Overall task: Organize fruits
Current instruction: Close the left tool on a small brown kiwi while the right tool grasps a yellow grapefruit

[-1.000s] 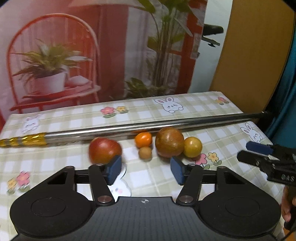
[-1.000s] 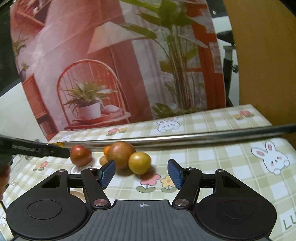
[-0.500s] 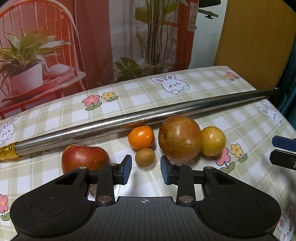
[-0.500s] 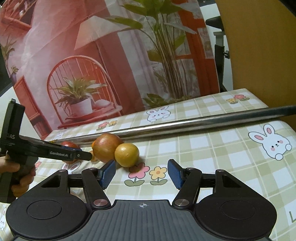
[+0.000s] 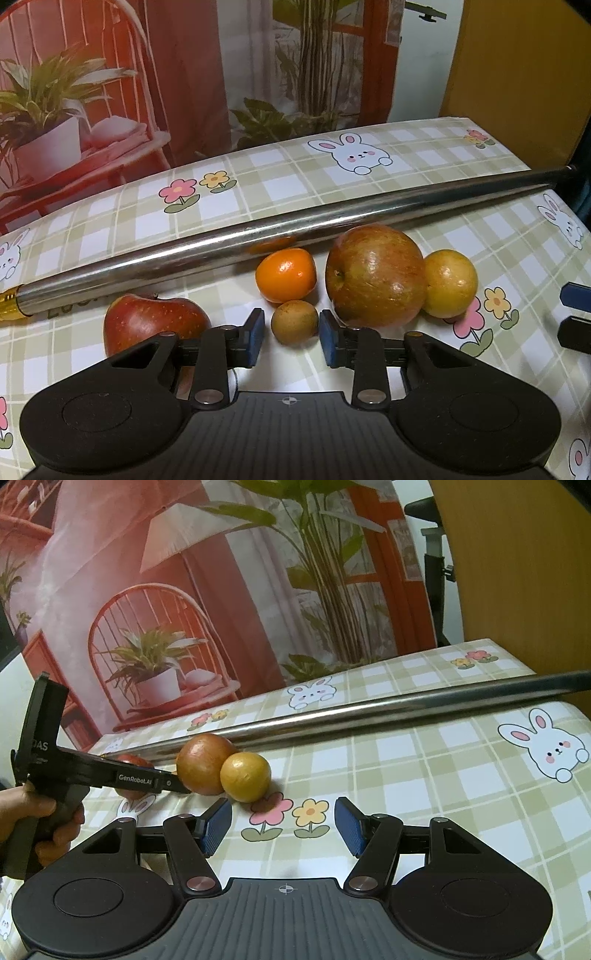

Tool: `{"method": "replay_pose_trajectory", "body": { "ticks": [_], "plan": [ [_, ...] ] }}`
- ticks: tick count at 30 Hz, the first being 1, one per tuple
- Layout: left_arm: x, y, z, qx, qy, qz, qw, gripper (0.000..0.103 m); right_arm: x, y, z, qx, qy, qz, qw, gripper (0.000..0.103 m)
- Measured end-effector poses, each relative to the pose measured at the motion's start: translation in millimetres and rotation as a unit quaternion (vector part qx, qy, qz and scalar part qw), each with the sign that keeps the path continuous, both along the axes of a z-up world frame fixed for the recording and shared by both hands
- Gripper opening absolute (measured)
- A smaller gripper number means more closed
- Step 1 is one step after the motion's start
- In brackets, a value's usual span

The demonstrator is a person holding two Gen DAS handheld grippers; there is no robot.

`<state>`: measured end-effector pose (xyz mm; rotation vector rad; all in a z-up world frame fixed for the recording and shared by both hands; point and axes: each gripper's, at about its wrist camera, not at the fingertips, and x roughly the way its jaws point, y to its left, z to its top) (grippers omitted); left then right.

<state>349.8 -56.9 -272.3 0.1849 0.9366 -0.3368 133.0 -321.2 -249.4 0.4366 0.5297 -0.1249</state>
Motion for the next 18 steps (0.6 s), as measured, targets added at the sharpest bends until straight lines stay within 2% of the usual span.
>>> {"method": "replay_pose_trajectory", "body": {
  "ticks": [9, 18],
  "plan": [
    [-11, 6, 3, -0.002, -0.007, 0.008, 0.9999, 0.029, 0, -2, -3, 0.002, 0.004, 0.000, 1.000, 0.059],
    [-45, 23, 29, -0.025, -0.025, 0.014, 0.9993, 0.029, 8, 0, -2, -0.009, -0.012, 0.018, 1.000, 0.059]
  ]
}}
